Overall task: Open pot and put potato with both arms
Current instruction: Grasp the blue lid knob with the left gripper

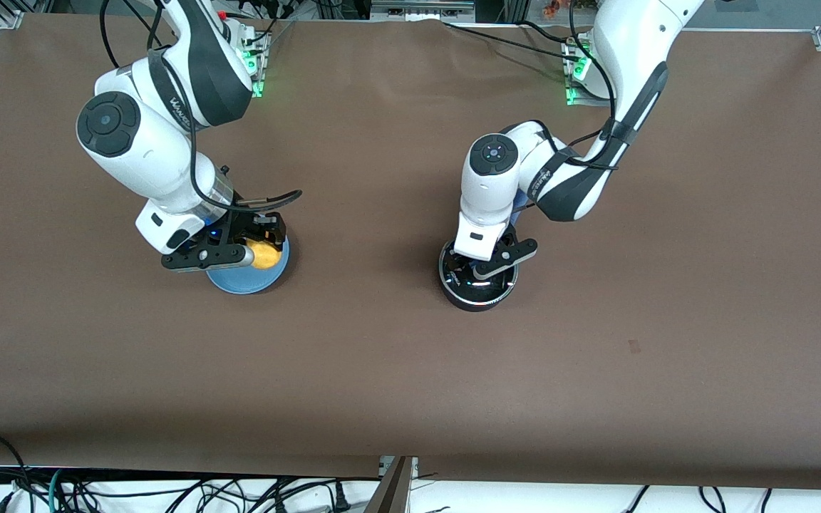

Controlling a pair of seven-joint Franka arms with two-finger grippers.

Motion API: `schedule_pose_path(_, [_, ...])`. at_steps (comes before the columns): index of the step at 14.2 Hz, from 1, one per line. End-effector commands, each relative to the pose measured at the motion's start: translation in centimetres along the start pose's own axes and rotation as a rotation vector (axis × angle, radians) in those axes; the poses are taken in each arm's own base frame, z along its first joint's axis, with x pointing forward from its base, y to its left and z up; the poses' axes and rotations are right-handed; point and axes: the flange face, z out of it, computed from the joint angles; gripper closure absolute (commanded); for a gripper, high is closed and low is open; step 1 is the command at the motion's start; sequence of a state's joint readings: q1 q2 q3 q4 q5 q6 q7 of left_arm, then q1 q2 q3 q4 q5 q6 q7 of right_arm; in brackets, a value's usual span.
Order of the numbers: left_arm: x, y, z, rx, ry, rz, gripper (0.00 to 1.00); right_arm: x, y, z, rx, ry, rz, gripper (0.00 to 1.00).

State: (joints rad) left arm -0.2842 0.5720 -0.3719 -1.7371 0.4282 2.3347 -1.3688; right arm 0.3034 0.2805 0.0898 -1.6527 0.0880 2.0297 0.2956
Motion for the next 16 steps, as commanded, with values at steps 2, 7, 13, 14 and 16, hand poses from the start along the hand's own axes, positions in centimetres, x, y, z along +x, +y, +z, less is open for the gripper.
schedule_pose_path(2, [0.45, 0.84, -0.1, -0.01, 0.025, 0.001, 0.21, 0.25, -0.39, -0.28, 0.003, 0.003, 0.004, 0.8])
schedule_pose_path(7, [0.54, 0.79, -0.09, -0.01, 0.025, 0.006, 0.34, 0.25, -0.39, -0.28, 0.003, 0.003, 0.004, 0.8])
schedule_pose_path(13, [0.58, 0.74, 0.27, -0.006, 0.022, 0.008, 0.53, 0.26, -0.41, -0.3, 0.005, 0.004, 0.004, 0.8])
schedule_pose_path(14, [0.58, 0.74, 0.27, -0.006, 0.022, 0.008, 0.57, 0.25, -0.42, -0.3, 0.008, 0.004, 0.007, 0.8])
schedule_pose_path(16, [0.71, 0.73, 0.22, -0.007, 0.022, 0.003, 0.68, 0.26, -0.47, -0.31, 0.015, 0.003, 0.011, 0.81])
